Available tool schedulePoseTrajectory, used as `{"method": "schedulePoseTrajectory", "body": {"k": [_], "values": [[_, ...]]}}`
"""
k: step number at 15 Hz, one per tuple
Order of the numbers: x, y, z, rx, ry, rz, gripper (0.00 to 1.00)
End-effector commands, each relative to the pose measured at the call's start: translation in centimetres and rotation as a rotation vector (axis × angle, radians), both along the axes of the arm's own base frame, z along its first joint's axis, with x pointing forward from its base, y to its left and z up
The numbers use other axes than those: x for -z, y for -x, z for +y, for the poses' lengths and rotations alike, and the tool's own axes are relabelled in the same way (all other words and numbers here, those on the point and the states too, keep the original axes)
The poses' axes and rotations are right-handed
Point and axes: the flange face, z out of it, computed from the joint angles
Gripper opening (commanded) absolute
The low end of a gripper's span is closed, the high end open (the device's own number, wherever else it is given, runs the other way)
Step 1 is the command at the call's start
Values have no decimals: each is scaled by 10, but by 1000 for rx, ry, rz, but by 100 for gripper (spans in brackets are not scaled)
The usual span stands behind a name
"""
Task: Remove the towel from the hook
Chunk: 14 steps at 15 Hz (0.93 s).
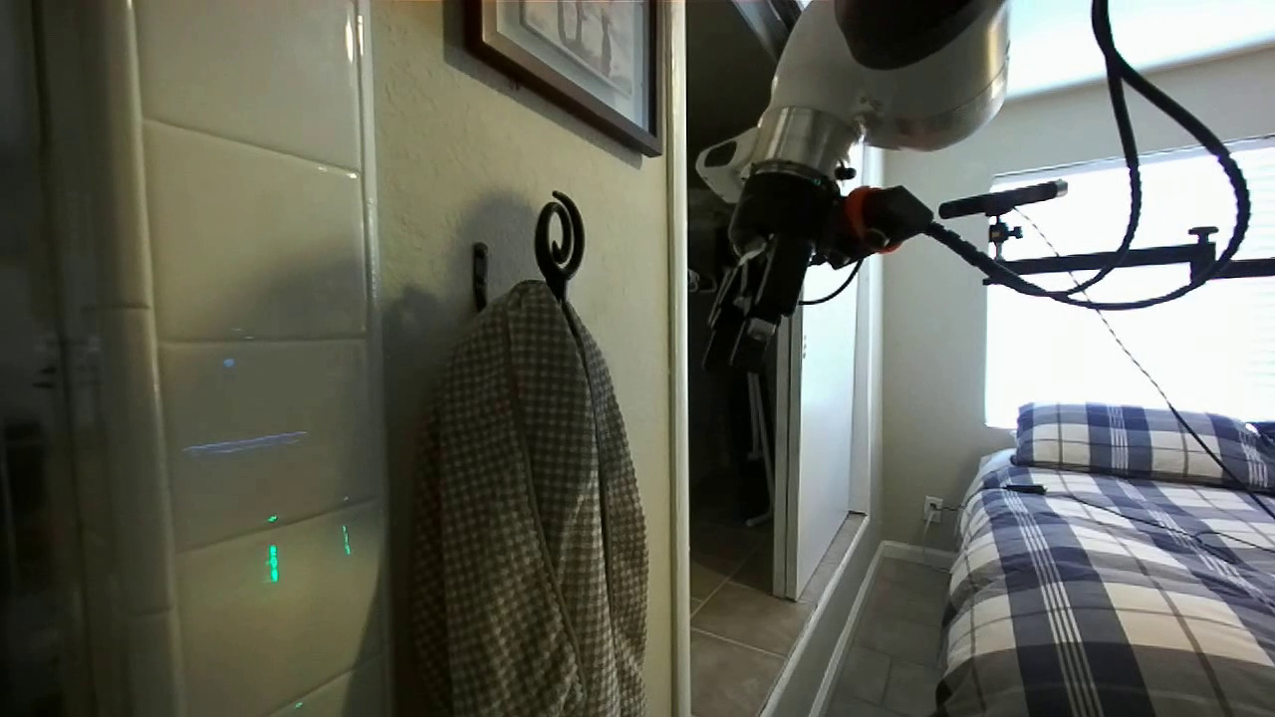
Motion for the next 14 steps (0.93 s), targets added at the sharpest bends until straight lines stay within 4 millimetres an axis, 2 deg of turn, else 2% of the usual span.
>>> {"method": "schedulePoseTrajectory", "body": {"k": [1, 5, 10, 14], "values": [[-4, -14, 4, -108, -76, -137, 100], [-4, -25, 13, -205, -151, -292, 100], [7, -40, 12, -314, -218, -500, 100], [20, -48, 16, -397, -260, -583, 100]]}}
